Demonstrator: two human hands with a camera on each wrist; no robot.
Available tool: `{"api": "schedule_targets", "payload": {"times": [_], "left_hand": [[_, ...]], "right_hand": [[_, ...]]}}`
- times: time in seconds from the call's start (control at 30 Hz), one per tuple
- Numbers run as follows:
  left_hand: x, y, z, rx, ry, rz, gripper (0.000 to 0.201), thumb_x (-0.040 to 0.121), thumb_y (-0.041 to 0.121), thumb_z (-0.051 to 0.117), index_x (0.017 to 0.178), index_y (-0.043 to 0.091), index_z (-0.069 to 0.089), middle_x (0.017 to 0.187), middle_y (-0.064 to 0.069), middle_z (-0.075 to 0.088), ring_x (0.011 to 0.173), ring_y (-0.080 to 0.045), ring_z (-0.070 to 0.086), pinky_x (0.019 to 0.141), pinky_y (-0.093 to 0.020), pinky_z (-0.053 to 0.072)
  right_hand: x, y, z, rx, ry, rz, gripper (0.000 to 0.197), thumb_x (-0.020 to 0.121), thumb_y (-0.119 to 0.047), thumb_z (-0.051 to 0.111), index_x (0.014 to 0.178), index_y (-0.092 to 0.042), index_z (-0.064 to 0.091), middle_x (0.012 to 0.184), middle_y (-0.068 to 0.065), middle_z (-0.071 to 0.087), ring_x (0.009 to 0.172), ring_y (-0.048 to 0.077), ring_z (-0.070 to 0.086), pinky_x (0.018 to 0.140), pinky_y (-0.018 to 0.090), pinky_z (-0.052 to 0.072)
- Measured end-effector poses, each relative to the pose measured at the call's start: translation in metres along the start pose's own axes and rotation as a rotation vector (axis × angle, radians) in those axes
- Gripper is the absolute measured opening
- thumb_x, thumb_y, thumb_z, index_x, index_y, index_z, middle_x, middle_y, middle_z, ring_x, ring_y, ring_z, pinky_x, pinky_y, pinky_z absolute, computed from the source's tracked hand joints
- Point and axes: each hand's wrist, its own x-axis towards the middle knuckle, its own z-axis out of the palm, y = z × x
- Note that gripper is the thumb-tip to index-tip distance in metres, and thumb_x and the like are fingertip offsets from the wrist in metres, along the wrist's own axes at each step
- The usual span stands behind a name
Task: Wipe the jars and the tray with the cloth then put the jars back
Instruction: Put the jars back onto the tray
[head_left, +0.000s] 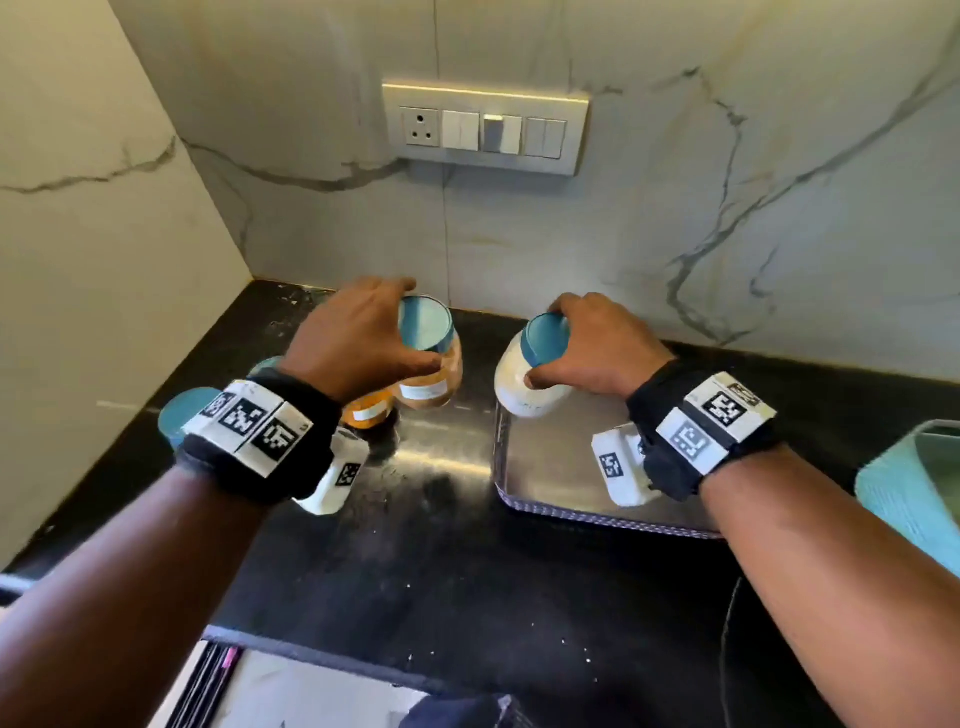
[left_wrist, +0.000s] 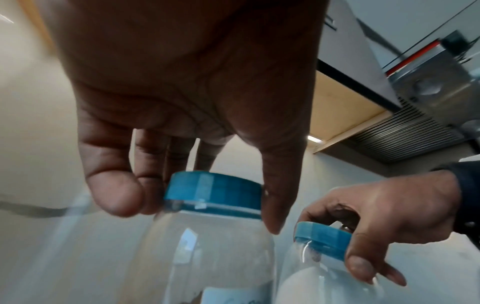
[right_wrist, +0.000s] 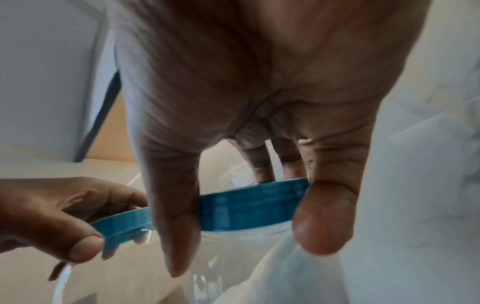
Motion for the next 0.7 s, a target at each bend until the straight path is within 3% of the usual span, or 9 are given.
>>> {"api": "schedule_targets", "payload": {"times": [0.1,0.33,0.53,0.7], "left_hand": [[0.033,0.04,0.014,0.016,-0.043,0.11,0.095,0.079,0.055,0.08,0.159,0.027,0.037,0.139,-0.015,0.057,0.125,-0.036,0.056,0.105,-0.042,0.045],[0.103,0.094,0.082,0.06,-0.26,0.224,0.083,0.074,0.052,0.085,0.144,0.026,0.051,0.132,-0.01,0.057,0.113,-0.031,0.061,0.093,-0.039,0.052],[0.137,0.1,0.13,0.175,-0.323,0.221,0.086,0.072,0.059,0.084,0.143,0.023,0.049,0.13,-0.012,0.058,0.112,-0.035,0.063,0.092,-0.046,0.056],[0.15,0.097,0.149,0.192,-0.348,0.206,0.089,0.071,0.056,0.087,0.143,0.021,0.048,0.134,-0.014,0.057,0.117,-0.036,0.063,0.094,-0.045,0.055]], "right_hand": [[-0.003,0.044,-0.019,-0.036,0.041,0.118,0.081,0.061,-0.053,0.087,0.129,-0.021,0.057,0.121,0.007,0.06,0.107,0.029,0.06,0.078,0.03,0.041],[0.017,0.11,-0.003,-0.096,-0.016,0.229,0.076,0.06,-0.055,0.086,0.121,-0.016,0.062,0.116,0.008,0.064,0.1,0.027,0.06,0.079,0.033,0.047],[0.049,0.122,0.03,-0.102,-0.118,0.24,0.068,0.058,-0.056,0.085,0.109,-0.017,0.061,0.11,0.008,0.064,0.089,0.027,0.056,0.073,0.032,0.043],[0.066,0.118,0.042,-0.112,-0.135,0.226,0.073,0.059,-0.056,0.085,0.115,-0.017,0.059,0.116,0.009,0.061,0.104,0.032,0.061,0.083,0.038,0.051]]}}
